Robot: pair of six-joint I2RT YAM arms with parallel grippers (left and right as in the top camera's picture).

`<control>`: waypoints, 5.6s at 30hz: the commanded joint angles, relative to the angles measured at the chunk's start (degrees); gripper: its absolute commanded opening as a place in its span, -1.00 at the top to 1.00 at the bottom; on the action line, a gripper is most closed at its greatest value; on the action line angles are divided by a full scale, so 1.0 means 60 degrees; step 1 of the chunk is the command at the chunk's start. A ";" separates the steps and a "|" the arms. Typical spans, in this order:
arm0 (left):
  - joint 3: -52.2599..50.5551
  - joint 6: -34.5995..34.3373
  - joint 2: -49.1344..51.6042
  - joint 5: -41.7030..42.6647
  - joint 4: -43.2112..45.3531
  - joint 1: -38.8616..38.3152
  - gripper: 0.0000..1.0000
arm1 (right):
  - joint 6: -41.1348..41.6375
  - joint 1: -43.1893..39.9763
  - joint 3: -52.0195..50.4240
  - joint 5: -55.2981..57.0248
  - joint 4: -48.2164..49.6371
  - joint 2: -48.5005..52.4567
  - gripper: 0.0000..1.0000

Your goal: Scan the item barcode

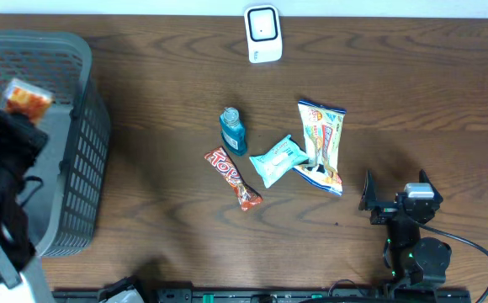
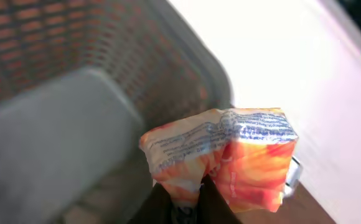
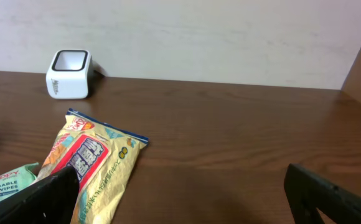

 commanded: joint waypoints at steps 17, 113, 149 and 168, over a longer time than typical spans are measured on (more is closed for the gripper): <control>-0.0022 -0.0812 0.0375 -0.0142 0.1406 -0.5727 0.85 | 0.0091 0.0091 -0.0025 0.0015 -0.0036 -0.0036 -0.98; -0.0488 0.1439 0.0907 -0.3610 0.7020 -0.7063 -0.96 | 0.0091 0.0091 -0.0025 0.0015 -0.0036 -0.0036 -0.98; -0.0667 0.4229 -0.4422 -0.0543 0.4273 -0.6900 -0.96 | 0.0091 0.0091 -0.0025 0.0011 -0.0036 -0.0036 -0.99; -0.1413 0.3982 -0.7803 0.1588 0.3982 -0.4637 -0.96 | 0.0091 0.0091 -0.0025 0.0011 -0.0036 -0.0036 -0.99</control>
